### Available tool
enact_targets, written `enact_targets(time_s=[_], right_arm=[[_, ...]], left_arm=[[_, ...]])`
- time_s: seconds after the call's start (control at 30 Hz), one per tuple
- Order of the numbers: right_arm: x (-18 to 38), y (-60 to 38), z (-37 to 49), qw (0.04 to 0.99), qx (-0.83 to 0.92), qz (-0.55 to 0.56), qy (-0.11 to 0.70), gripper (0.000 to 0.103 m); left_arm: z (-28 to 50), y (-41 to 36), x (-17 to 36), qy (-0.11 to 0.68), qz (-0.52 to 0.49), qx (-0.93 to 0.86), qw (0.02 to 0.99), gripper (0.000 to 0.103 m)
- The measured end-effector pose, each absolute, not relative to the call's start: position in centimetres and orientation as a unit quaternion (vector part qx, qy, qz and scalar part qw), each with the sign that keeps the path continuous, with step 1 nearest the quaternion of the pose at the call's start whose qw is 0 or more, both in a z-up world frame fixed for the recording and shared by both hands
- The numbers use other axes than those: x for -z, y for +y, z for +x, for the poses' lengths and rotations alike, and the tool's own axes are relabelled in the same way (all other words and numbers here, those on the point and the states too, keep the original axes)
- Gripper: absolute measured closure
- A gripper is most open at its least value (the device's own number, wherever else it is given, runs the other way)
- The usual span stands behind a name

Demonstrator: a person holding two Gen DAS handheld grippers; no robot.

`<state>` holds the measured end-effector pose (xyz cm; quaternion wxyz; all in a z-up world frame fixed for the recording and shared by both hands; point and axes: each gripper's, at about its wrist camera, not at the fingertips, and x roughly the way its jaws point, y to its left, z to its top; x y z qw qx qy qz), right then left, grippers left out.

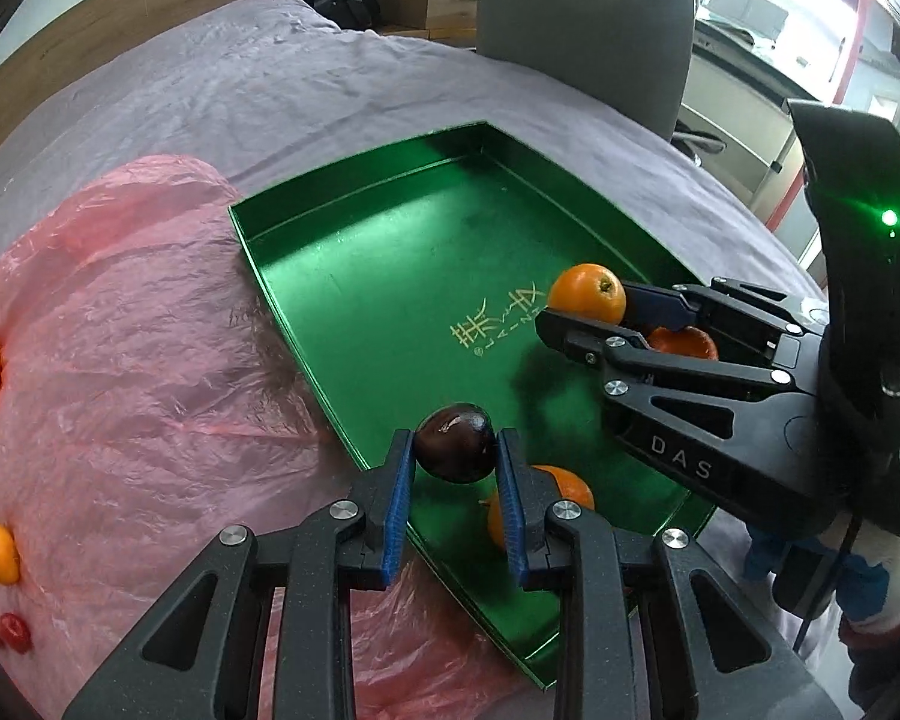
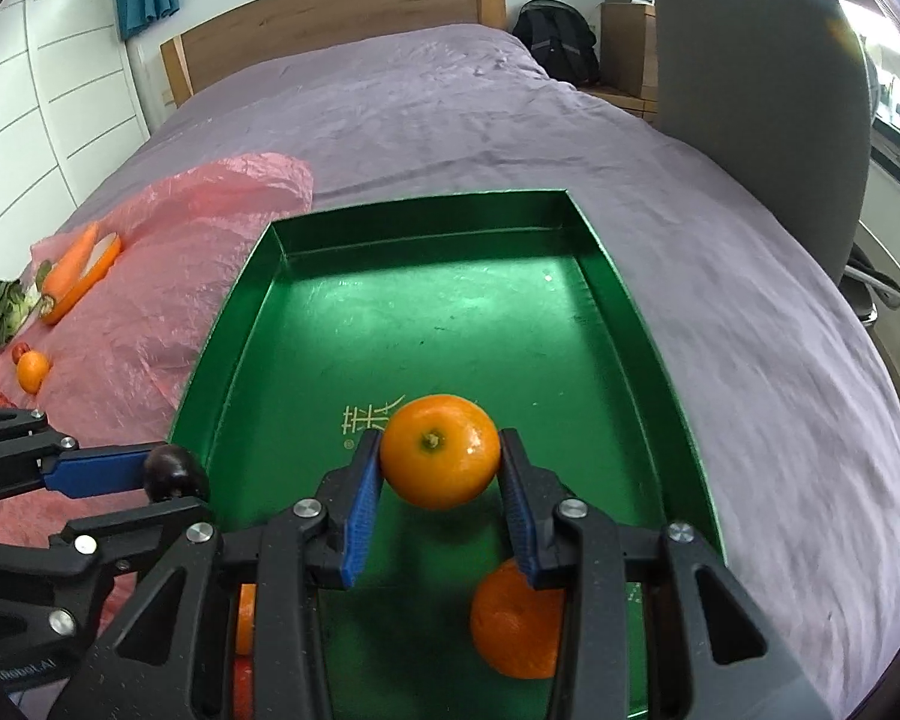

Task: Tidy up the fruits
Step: 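Carry the plum with the left tool into the tray while the right tool releases the orange there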

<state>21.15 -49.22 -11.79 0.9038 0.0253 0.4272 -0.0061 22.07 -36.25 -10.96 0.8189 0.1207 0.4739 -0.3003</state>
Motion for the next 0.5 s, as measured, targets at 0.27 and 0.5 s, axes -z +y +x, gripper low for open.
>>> enact_targets(time_s=[0.27, 0.5], right_arm=[[12.3, -48.8, 21.2, 0.901, 0.012, 0.011, 0.433, 0.042], [11.8, -48.4, 21.0, 0.903, 0.018, 0.009, 0.429, 0.011]], left_arm=[[22.3, -35.9, 11.4, 0.480, 0.109, 0.301, 0.817, 0.071], [21.0, -34.6, 9.7, 0.460, 0.087, 0.317, 0.825, 0.054]])
